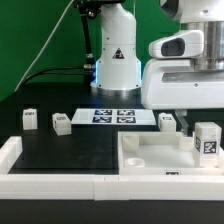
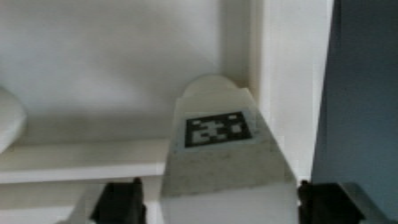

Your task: Assemble one leg

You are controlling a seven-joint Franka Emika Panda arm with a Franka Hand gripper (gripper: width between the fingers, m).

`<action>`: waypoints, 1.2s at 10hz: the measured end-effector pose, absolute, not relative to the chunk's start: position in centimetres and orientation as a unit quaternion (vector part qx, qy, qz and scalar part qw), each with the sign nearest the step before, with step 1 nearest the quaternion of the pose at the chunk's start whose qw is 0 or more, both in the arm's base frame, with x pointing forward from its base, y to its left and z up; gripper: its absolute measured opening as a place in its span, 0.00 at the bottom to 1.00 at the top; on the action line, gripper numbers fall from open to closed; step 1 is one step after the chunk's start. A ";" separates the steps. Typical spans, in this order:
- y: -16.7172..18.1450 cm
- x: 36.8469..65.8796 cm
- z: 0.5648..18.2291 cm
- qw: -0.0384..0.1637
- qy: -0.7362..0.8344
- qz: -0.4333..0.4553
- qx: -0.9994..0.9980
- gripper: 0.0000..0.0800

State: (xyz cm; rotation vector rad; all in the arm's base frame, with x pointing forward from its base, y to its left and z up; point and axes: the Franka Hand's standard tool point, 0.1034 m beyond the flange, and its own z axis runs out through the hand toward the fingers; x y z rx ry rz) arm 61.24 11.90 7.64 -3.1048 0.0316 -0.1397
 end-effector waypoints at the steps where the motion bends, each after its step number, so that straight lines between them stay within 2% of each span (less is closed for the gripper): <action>1: 11.9 61.2 7.6 0.017 0.013 -0.045 -0.999 0.36; 4: 11.9 61.2 7.6 0.019 0.037 -0.045 -0.998 0.36; 8: 11.7 61.0 7.6 0.052 0.374 -0.044 -0.925 0.36; 12: 11.8 61.0 7.6 0.061 0.584 -0.026 -0.809 0.36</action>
Offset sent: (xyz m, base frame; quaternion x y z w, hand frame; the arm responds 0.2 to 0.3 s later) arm 0.0000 0.0000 0.0000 0.0000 0.0000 0.0000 1.0000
